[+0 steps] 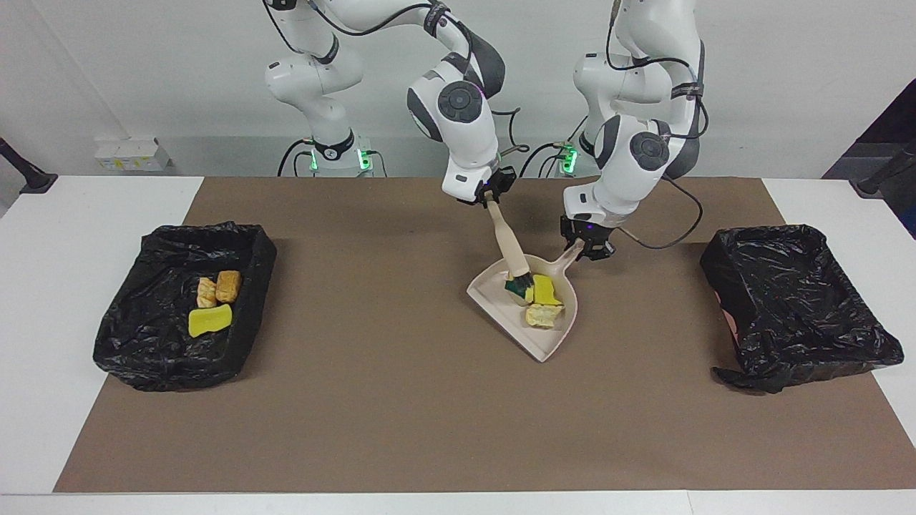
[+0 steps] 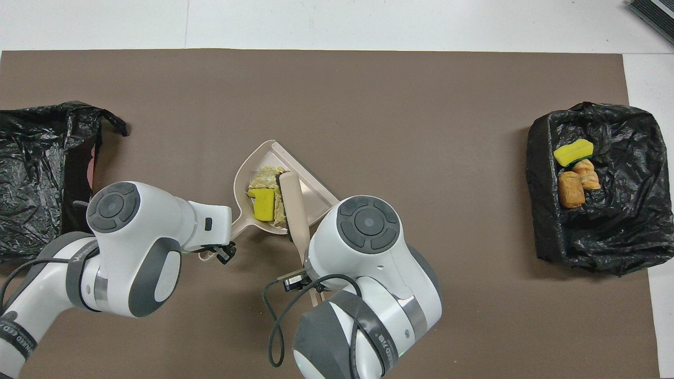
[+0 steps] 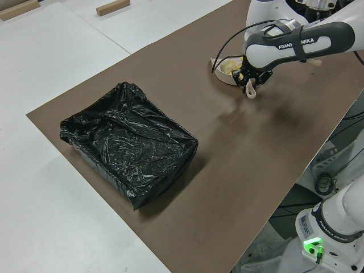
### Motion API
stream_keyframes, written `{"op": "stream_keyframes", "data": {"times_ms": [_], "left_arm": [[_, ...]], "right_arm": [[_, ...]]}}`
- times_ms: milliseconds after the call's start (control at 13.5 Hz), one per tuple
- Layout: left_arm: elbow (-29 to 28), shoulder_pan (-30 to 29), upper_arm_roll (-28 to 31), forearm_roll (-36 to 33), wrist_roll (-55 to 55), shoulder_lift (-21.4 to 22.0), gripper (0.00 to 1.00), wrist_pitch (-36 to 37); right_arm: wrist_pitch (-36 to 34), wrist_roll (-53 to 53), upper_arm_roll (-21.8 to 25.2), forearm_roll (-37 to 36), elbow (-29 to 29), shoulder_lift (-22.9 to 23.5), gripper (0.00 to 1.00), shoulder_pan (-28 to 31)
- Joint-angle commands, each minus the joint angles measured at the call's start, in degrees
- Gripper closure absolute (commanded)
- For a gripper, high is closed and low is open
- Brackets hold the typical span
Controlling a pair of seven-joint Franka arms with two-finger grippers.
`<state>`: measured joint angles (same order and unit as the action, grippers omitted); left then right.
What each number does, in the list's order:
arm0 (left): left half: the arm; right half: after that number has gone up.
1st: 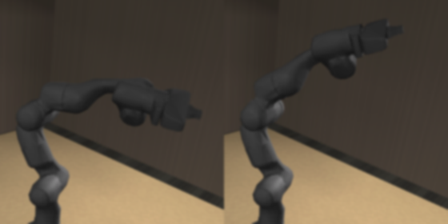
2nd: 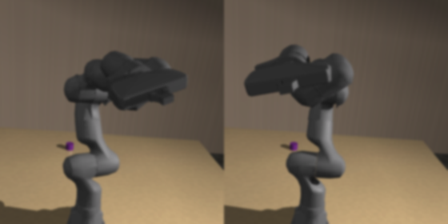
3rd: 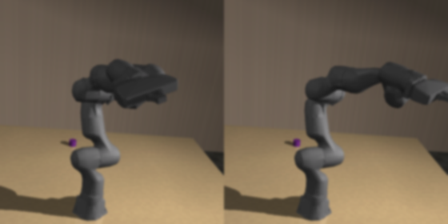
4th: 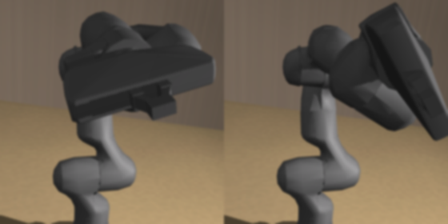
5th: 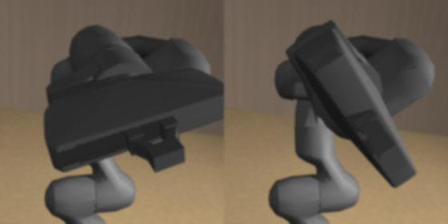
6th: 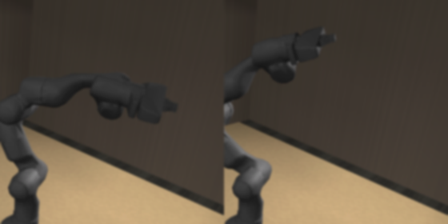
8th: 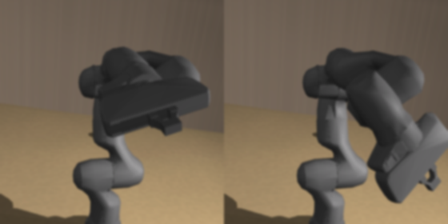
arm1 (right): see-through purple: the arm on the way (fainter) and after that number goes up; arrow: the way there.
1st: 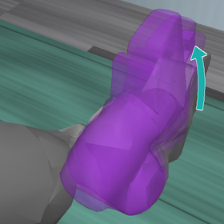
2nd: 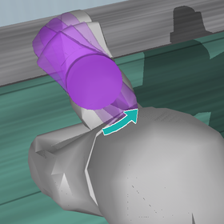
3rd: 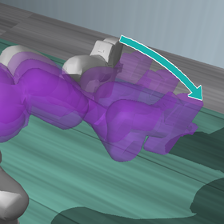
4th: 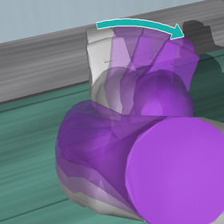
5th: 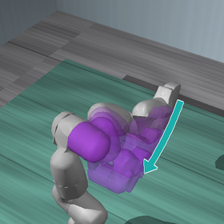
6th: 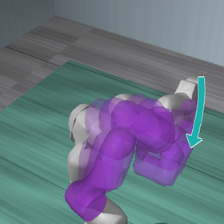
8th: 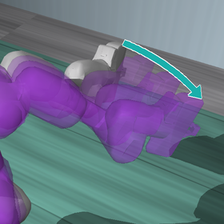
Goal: Sweep and dump trash in bin
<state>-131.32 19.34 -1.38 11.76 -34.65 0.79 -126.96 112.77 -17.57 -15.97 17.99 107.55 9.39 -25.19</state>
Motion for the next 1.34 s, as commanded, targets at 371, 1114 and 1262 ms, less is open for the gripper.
{"op": "stream_keyframes", "data": {"times_ms": [371,1114,1262], "left_arm": [[1.6,-3.3,-0.1,1.1,-1.5,0.4,1.0,3.3],[5.7,-5.4,-0.1,0.8,-3.7,1.3,1.0,14.2],[6.5,-6.0,-0.1,0.9,-3.3,1.3,1.0,12.4]], "right_arm": [[1.1,-6.1,-3.4,2.5,0.6,-2.2,1.0,-1.1],[5.2,-8.4,-3.5,4.9,-2.6,-2.4,1.0,0.1],[4.6,-8.2,-3.4,4.6,0.4,-4.5,1.0,0.1]]}}
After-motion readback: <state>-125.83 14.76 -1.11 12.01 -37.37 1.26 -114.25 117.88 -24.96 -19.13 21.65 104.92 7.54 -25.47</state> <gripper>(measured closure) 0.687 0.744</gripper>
